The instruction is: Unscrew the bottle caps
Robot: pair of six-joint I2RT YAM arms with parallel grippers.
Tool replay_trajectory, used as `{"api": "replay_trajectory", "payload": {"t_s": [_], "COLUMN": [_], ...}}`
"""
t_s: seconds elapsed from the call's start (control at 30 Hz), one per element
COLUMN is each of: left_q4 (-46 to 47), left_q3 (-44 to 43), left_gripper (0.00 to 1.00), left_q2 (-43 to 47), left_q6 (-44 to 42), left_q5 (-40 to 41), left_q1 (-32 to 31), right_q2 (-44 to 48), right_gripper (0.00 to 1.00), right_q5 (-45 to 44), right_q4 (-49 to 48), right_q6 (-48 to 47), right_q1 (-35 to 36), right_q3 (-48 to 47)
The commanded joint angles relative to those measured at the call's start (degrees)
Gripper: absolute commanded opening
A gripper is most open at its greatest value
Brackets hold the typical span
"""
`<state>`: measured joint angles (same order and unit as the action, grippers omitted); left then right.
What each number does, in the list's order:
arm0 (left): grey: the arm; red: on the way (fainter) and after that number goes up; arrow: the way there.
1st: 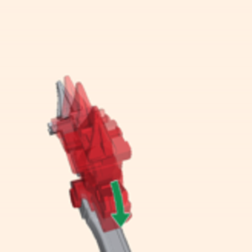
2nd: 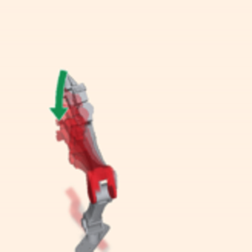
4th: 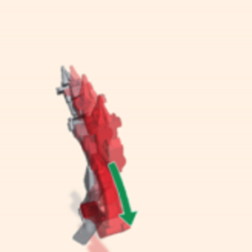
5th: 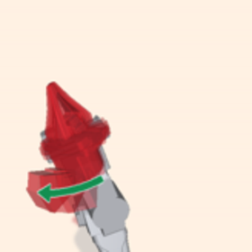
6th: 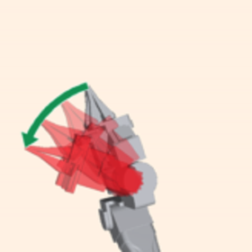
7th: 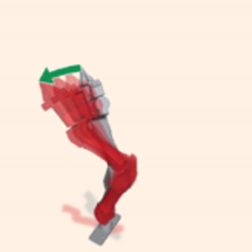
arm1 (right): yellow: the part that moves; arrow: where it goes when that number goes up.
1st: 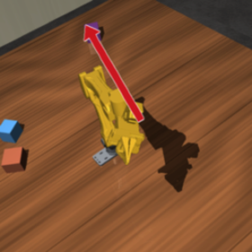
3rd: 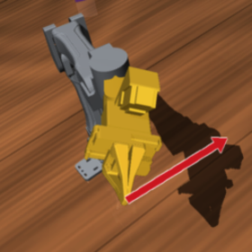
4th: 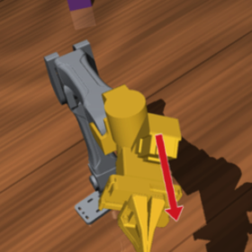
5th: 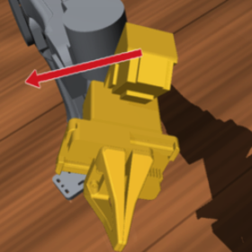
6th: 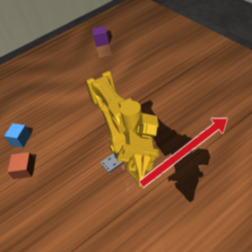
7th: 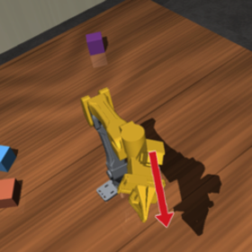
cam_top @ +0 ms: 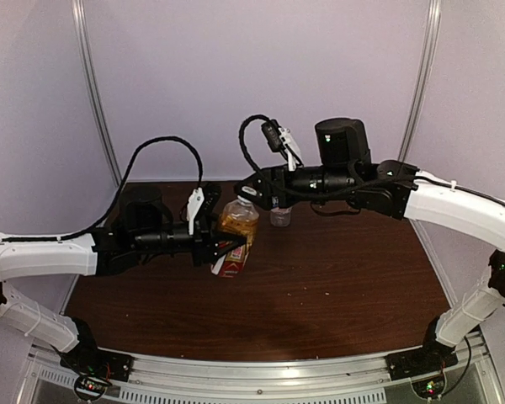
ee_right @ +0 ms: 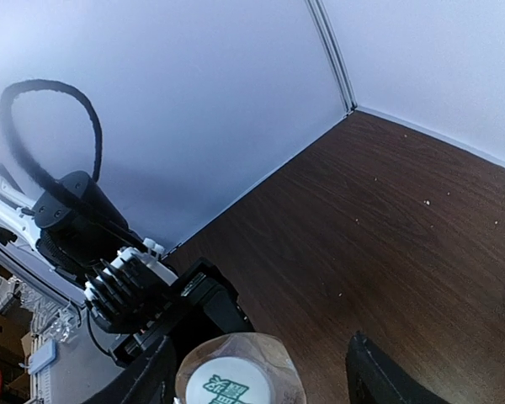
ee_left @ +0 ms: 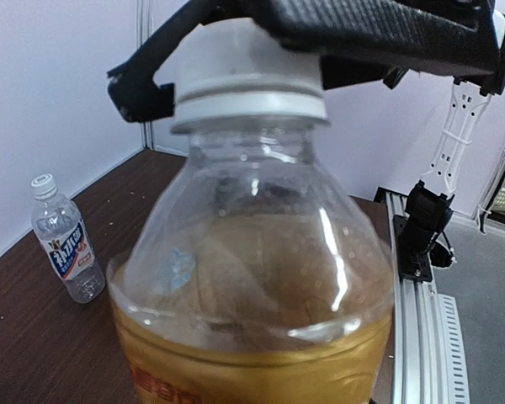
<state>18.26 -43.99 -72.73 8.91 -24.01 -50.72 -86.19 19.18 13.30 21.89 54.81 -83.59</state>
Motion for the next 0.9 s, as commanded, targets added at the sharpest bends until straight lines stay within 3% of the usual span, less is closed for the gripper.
{"api": "replay_trajectory", "payload": {"t_s": [0.0,0.57,0.73,0.87], "left_q4": [0.94,2.11,4.32,6.30], "left_q3": [-2.02,-1.30,0.36,1.02], "left_gripper": [0.28,0.29,0.31,0.30], "left_q2": [-0.24,-0.19,1.35,1.89], "left_q6": [-0.60,-0.84,-0.90,-0.56], "left_q5": [2.05,2.09,-3.08,-11.34], "left_q1": [-0.16,-0.17,-0.17,-0.17], "right_q2": [-0.42,1.13,2.43,2.57], "right_gripper": [0.65,0.21,0.12,0.07], "right_q5": [-0.67,2.25,7.55,16.91], "right_q4": [-2.22,-5.61,-6.71,-5.32], "right_q6": [1.18,-3.15,-10.46,-18.85], "right_q1": [0.43,0.35,-0.16,-0.48], "right_q3": [0.88,4.13,5.08,4.69]}}
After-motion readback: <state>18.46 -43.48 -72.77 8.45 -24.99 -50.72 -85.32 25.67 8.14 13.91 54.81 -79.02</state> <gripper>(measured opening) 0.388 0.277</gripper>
